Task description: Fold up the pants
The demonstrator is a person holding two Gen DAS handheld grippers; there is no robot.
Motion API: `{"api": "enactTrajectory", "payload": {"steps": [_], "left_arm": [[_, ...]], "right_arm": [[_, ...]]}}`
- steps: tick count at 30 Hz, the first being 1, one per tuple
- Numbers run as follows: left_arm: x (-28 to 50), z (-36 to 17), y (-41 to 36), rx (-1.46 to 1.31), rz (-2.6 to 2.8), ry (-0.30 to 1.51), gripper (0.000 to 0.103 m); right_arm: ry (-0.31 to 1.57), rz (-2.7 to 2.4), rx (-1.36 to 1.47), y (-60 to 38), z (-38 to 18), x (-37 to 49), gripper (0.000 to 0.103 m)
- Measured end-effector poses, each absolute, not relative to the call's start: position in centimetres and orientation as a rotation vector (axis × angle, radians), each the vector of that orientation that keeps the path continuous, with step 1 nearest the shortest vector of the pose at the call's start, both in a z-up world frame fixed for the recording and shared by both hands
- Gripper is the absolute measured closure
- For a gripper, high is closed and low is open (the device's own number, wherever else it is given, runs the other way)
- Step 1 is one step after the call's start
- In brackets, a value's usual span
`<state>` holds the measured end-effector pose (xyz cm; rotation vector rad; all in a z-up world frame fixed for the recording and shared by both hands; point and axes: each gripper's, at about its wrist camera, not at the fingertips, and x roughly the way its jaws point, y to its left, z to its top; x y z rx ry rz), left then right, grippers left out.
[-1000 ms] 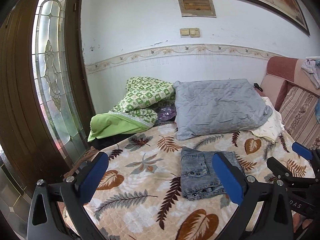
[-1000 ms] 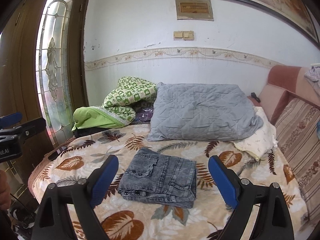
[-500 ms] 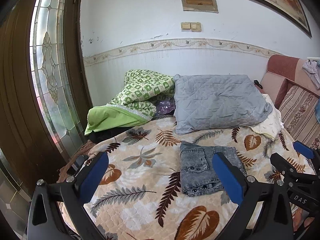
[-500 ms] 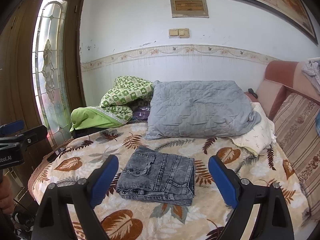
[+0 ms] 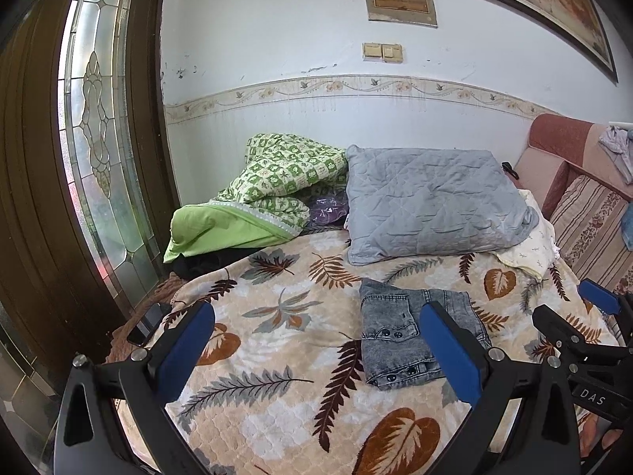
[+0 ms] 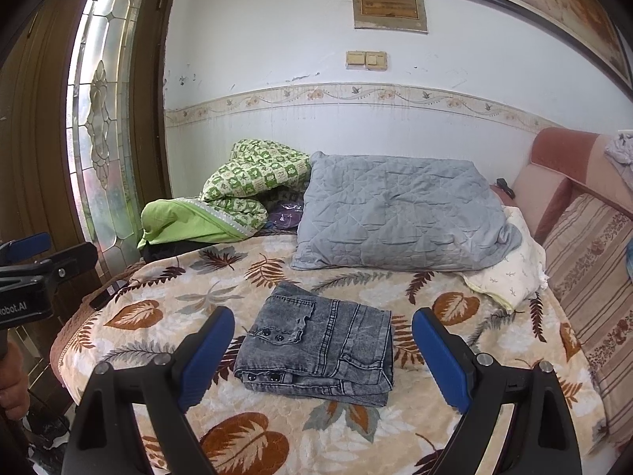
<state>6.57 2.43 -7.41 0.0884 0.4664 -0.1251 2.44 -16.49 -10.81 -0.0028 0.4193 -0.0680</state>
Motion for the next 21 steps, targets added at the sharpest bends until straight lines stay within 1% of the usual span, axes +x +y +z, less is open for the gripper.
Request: {"api": "enactTrajectory", "payload": {"steps": [21], "left_arm": [[7.2,-7.6,3.6,0.108,-0.169,0.469,0.0]], "right_arm": [[0.436,-0.074,-0.021,-14.2,-11.0,4.1,0.01]]}}
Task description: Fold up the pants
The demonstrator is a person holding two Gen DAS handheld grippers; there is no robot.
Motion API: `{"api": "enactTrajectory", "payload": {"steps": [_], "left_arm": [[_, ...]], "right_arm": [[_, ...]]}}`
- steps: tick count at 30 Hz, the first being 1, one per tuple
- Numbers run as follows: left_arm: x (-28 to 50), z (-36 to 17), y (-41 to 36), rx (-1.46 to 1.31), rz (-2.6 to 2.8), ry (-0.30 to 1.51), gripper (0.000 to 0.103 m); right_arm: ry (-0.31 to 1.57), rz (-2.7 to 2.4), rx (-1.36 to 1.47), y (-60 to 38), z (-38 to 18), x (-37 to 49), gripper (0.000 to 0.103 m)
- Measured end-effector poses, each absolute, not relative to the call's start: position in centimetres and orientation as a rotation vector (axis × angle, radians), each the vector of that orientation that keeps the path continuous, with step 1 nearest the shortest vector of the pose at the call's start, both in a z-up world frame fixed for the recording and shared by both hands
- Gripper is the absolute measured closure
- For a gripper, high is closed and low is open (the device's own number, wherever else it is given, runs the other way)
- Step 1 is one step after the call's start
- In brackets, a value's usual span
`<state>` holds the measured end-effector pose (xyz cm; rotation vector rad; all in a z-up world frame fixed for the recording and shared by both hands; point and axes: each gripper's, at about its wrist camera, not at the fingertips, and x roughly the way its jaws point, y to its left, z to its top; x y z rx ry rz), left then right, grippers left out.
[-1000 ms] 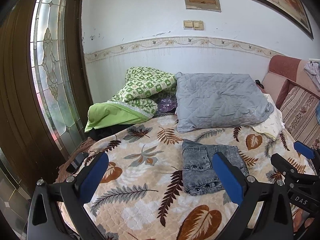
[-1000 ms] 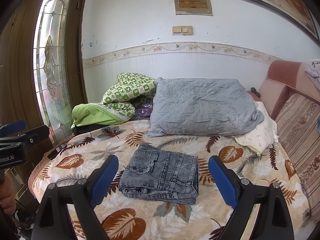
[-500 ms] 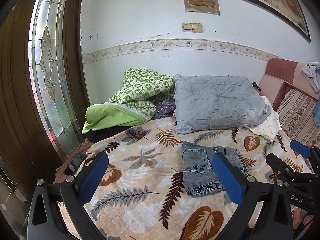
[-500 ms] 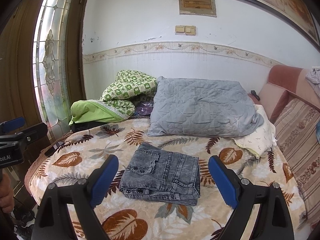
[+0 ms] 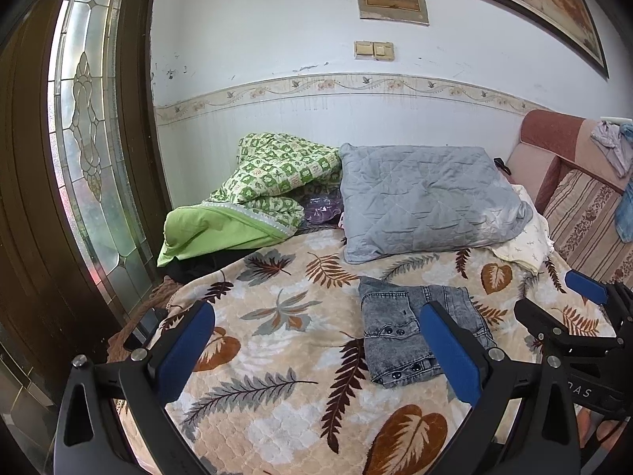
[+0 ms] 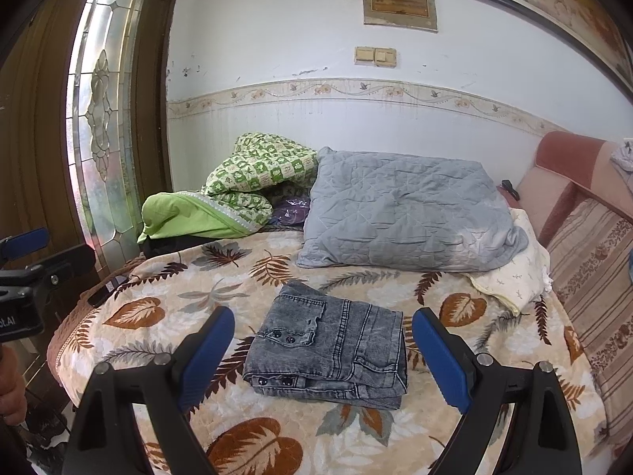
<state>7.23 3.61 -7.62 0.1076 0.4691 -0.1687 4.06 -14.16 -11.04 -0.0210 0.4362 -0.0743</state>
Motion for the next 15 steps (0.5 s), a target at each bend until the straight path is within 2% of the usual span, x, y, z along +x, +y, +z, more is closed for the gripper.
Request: {"api": "enactTrajectory", "payload": {"steps": [15], "left_arm": [[8.3,-7.5,3.3,0.134,-0.209,0.477,0.0]], "right_arm": [[0.435,-0.075,0.006,-14.0,-11.2,5.2,0.01]]}}
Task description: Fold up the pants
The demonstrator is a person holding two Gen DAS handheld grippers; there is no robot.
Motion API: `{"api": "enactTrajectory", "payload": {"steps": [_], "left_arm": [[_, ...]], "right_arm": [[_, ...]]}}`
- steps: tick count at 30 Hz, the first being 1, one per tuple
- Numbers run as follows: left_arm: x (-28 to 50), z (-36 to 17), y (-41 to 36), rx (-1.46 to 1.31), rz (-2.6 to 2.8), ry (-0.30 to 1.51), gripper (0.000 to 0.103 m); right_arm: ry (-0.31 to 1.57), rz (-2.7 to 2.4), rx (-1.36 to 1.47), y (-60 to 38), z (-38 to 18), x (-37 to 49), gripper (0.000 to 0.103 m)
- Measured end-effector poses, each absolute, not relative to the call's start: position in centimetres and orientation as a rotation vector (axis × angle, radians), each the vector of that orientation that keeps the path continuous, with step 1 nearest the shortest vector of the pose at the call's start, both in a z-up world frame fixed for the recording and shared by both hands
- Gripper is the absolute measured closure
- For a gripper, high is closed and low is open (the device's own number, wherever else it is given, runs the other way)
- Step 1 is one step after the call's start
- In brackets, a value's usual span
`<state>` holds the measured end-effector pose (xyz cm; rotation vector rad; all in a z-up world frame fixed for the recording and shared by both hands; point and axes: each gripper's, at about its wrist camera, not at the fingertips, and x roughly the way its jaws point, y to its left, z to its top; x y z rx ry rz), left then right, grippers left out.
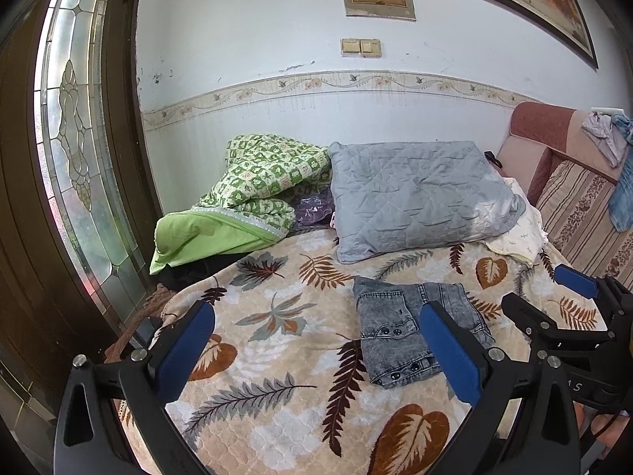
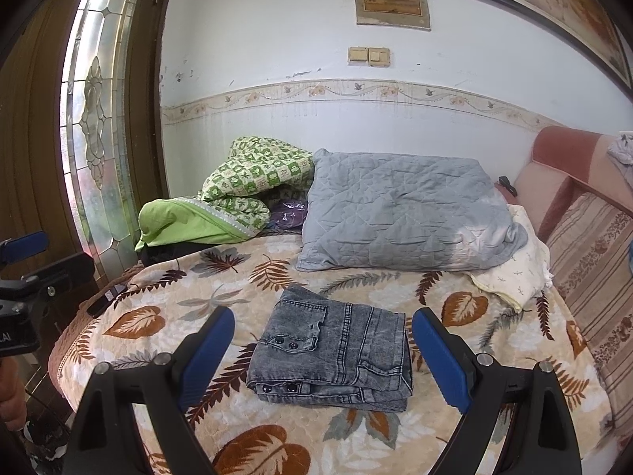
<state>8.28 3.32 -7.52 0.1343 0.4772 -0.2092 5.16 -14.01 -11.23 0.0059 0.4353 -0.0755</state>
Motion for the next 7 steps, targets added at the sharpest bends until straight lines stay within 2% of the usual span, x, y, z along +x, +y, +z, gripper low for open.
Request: {"api": "enactTrajectory", "payload": {"steps": [7], "left_arm": [[10.0,-8.5,2.5,0.084,-0.235,0.506,0.0]], "right_arm": [[0.455,-0.055,0.014,-15.2,-12.5,6.6,0.01]]}}
